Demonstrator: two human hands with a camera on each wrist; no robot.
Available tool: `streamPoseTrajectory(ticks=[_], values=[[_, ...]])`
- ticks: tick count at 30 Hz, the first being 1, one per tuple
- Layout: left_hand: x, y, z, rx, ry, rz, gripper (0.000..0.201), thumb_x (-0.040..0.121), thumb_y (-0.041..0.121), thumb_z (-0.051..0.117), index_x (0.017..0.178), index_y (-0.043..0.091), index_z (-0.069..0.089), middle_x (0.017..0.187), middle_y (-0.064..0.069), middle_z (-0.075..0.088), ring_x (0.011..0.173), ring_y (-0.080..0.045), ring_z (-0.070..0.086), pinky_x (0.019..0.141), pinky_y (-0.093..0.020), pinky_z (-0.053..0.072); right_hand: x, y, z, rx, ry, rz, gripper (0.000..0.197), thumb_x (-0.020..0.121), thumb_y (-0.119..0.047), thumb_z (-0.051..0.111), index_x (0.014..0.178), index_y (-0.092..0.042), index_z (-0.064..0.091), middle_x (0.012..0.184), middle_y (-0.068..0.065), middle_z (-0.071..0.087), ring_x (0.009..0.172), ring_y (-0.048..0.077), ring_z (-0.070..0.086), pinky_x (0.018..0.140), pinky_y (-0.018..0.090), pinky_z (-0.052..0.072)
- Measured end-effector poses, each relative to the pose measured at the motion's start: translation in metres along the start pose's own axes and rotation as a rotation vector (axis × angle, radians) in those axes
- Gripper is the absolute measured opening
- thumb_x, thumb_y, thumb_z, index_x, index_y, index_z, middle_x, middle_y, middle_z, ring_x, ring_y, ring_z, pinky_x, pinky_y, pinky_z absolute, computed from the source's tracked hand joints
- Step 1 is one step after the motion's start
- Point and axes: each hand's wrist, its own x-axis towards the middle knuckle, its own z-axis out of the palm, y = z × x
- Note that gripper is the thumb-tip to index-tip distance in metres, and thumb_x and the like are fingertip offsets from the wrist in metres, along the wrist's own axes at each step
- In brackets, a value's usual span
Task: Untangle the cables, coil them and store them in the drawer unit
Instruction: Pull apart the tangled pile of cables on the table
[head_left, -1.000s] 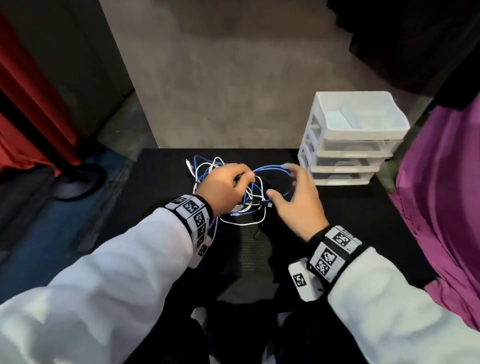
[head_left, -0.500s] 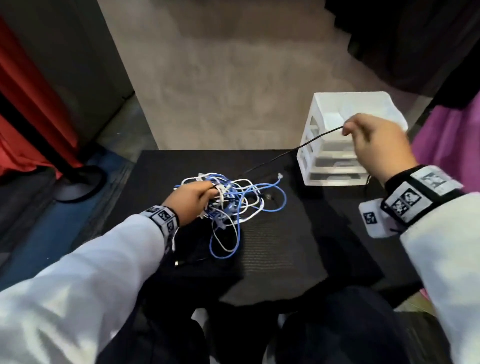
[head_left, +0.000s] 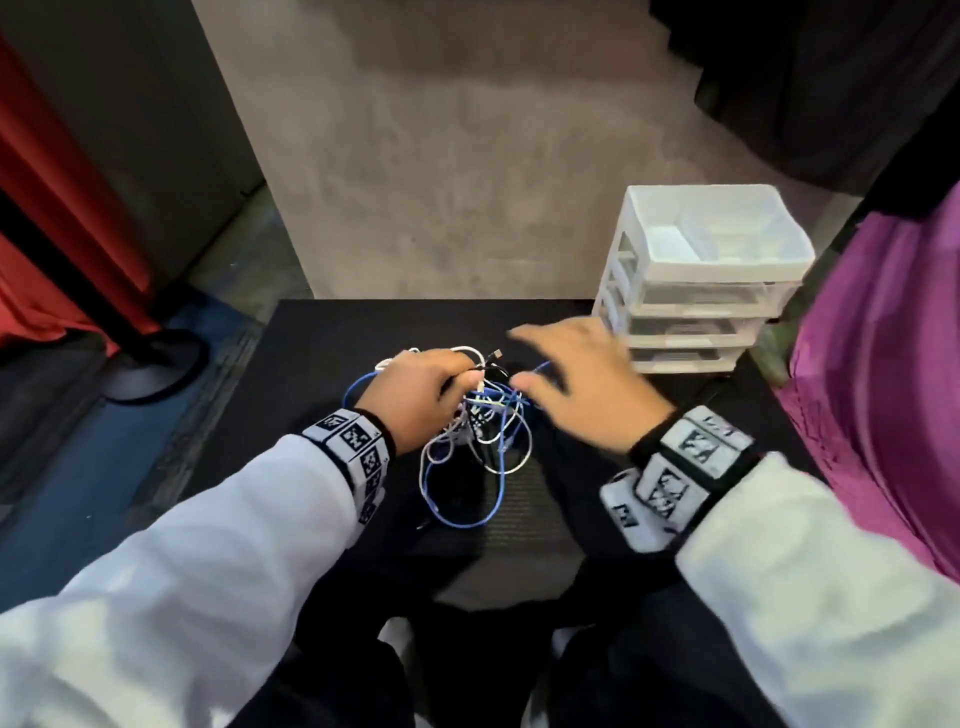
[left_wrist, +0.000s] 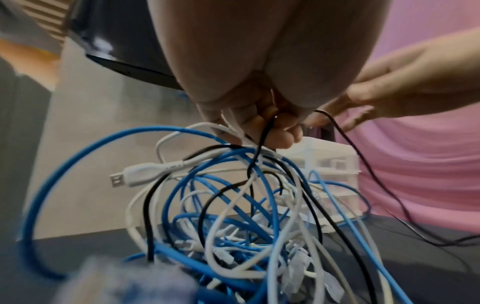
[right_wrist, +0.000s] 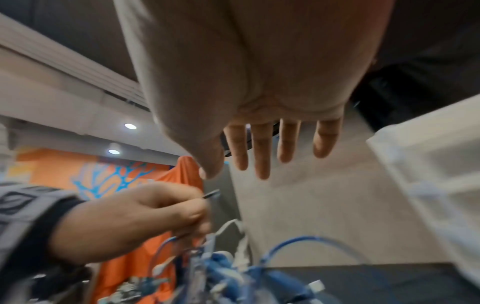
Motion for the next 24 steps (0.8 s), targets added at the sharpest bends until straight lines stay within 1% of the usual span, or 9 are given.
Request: streamPoseTrajectory(ticks=[3,6,10,12,15,17,20,22,24], values=[[0.0,0.005,0.007,0.005,-0.047,0.009,0.031,0.1,0.052,0.041,0.094,0.031,0.063,0.088,0.01,0.068,0.085,-0.02,0.065,0.081,-0.038,0.051,0.011,-0.028,0.026,-0.085,-0.148,0.002,0.031,0.104,-0.047,0.047,0.127,-0.029,0.059,0.121,-0.003,0.07,0.121,0.026,0.057,0.102,0.047,0.038],[-0.006,0.003,0.011,-0.027,-0.099,-0.006,0.029,0.103,0.056,0.041,0.085,0.037,0.053,0.08,0.016,0.056,0.077,-0.011,0.056,0.073,-0.034,0.047,0.014,-0.032,0.026,-0.222,-0.09,-0.019,0.02,0.107,-0.035,0.045,0.1,-0.024,0.061,0.095,0.0,0.071,0.103,0.028,0.066,0.088,0.041,0.035],[-0.006,-0.004,0.016,-0.034,-0.093,0.013,0.02,0.107,0.036,0.048,0.103,0.023,0.062,0.094,0.019,0.048,0.086,-0.003,0.047,0.076,-0.026,0.038,0.012,-0.028,0.0,-0.178,0.036,-0.106,0.023,0.106,-0.04,0.048,0.097,-0.028,0.066,0.088,-0.002,0.072,0.096,0.027,0.068,0.088,0.043,0.045],[-0.005,-0.018,0.019,-0.028,-0.097,-0.029,0.021,0.107,0.033,0.048,0.107,0.017,0.062,0.099,0.015,0.046,0.093,-0.011,0.053,0.082,-0.027,0.039,0.009,-0.019,-0.024,-0.064,0.124,-0.093,0.023,0.103,-0.041,0.052,0.097,-0.027,0.069,0.083,-0.004,0.072,0.088,0.026,0.069,0.082,0.041,0.051],[-0.008,-0.039,0.02,-0.011,-0.085,-0.067,0.024,0.106,0.035,0.05,0.098,0.016,0.062,0.099,0.01,0.048,0.093,-0.011,0.052,0.088,-0.036,0.047,0.001,-0.006,-0.065,0.041,0.232,-0.075,0.02,0.103,-0.037,0.059,0.091,-0.024,0.07,0.068,-0.012,0.061,0.071,0.015,0.06,0.067,0.033,0.044],[-0.009,-0.049,0.02,0.0,-0.029,-0.09,0.03,0.102,0.043,0.051,0.095,0.019,0.066,0.102,0.007,0.048,0.095,-0.011,0.052,0.088,-0.035,0.05,-0.008,0.0,-0.089,0.093,0.282,-0.063,0.021,0.103,-0.031,0.06,0.09,-0.021,0.072,0.065,-0.01,0.06,0.066,0.01,0.052,0.066,0.03,0.039],[-0.008,-0.057,0.015,0.014,0.071,-0.145,0.042,0.096,0.055,0.045,0.093,0.021,0.07,0.105,0.0,0.05,0.097,-0.019,0.053,0.086,-0.037,0.051,-0.021,0.005,-0.113,0.188,0.334,-0.05,0.022,0.104,-0.029,0.059,0.089,-0.022,0.073,0.067,-0.001,0.064,0.065,0.012,0.056,0.06,0.014,0.036],[-0.006,-0.059,0.013,0.078,0.071,-0.116,0.041,0.095,0.057,0.044,0.096,0.025,0.07,0.104,0.001,0.051,0.098,-0.021,0.052,0.081,-0.042,0.054,-0.024,0.01,-0.117,0.241,0.362,-0.016,0.022,0.105,-0.031,0.058,0.089,-0.023,0.072,0.068,0.001,0.063,0.059,0.006,0.054,0.058,0.013,0.035],[-0.005,-0.059,0.011,0.11,0.043,-0.148,0.037,0.096,0.058,0.047,0.099,0.03,0.07,0.103,0.005,0.048,0.098,-0.018,0.049,0.078,-0.041,0.054,-0.027,0.012,-0.116,0.268,0.393,0.005,0.023,0.105,-0.033,0.057,0.09,-0.024,0.071,0.068,0.002,0.064,0.061,0.008,0.052,0.063,0.022,0.038]])
